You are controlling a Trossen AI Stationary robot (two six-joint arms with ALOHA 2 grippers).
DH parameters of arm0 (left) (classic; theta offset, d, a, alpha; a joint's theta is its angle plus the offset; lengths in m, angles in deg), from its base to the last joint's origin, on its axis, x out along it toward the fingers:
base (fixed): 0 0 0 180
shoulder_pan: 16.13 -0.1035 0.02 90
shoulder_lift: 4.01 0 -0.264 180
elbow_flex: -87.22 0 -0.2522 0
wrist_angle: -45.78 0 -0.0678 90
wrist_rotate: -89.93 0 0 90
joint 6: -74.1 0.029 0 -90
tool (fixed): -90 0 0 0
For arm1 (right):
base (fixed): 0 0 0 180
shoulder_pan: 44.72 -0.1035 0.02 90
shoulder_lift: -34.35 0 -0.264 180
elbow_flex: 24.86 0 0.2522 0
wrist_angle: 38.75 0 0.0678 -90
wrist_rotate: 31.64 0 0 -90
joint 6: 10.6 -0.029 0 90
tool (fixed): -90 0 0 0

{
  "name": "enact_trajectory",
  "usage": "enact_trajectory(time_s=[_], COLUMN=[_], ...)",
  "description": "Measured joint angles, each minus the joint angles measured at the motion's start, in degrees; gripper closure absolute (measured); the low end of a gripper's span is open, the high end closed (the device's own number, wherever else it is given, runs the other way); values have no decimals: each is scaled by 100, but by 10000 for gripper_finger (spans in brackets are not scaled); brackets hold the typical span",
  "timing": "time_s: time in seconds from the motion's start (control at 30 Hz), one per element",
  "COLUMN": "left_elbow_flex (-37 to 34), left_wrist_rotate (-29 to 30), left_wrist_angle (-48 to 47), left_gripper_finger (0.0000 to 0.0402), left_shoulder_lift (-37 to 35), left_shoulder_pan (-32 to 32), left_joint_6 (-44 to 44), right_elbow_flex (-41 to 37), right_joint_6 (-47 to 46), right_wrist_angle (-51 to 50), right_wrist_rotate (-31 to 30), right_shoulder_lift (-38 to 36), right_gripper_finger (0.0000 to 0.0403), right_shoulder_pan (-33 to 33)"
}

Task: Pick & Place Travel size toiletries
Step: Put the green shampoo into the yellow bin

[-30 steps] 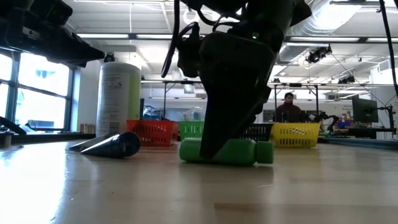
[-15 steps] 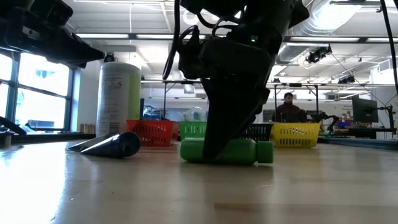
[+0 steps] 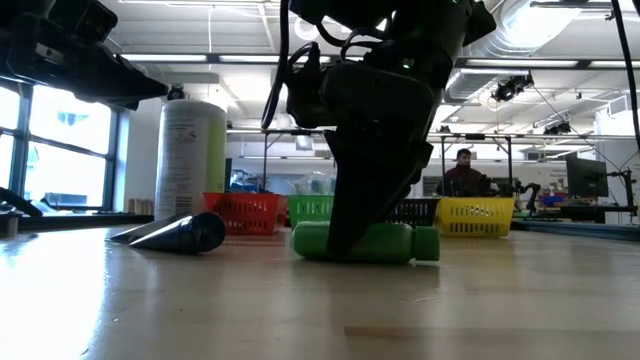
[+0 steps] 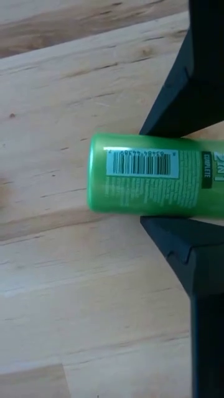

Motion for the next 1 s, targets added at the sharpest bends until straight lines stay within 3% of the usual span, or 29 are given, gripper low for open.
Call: enact_trajectory(time_s=[0.8, 1.0], left_elbow_flex=[0, 0], left_wrist_rotate=[3, 4], left_wrist_angle=[1, -2], left_gripper_finger=[394, 394], left_shoulder_lift=[1, 1], left_shoulder_pan=[0, 0], left_joint_6=[0, 0], right_elbow_flex=[-8, -36], right_joint_6=[27, 35], right_wrist_angle=[-132, -513], right_wrist_rotate=[98, 378], right_shoulder_lift=[-40, -299], right_gripper_finger=[227, 232], right_shoulder_pan=[3, 47])
